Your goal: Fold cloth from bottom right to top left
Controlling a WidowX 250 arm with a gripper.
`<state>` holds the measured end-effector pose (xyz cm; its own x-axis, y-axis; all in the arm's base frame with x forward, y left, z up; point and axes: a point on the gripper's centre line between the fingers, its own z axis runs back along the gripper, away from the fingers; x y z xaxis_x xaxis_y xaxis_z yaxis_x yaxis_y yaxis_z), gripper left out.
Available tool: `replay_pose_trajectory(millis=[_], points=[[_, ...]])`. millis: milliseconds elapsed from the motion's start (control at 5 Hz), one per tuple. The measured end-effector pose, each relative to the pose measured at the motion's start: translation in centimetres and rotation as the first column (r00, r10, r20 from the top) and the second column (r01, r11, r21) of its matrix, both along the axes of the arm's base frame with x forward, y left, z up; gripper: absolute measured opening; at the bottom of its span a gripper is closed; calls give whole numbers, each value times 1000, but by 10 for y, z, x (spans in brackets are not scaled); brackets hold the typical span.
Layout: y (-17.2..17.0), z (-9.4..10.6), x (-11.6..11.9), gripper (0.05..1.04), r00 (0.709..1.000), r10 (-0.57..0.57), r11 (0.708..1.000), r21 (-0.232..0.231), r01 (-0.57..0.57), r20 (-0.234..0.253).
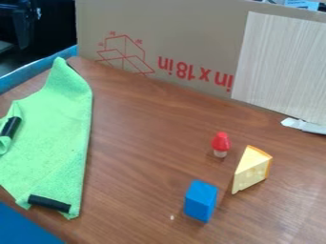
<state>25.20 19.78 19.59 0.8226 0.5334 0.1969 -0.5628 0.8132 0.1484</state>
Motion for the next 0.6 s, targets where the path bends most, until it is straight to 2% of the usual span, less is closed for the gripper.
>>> replay_pose_trajectory(millis=[200,400,600], points=[[-1,-11,-1,1001,1000,-6,1000,-15,5,-29],[-29,-36,-7,1001,982,-169,985,26,172,-90],[-44,-46,-22,1001,941,-314,946,44,321,-127]])
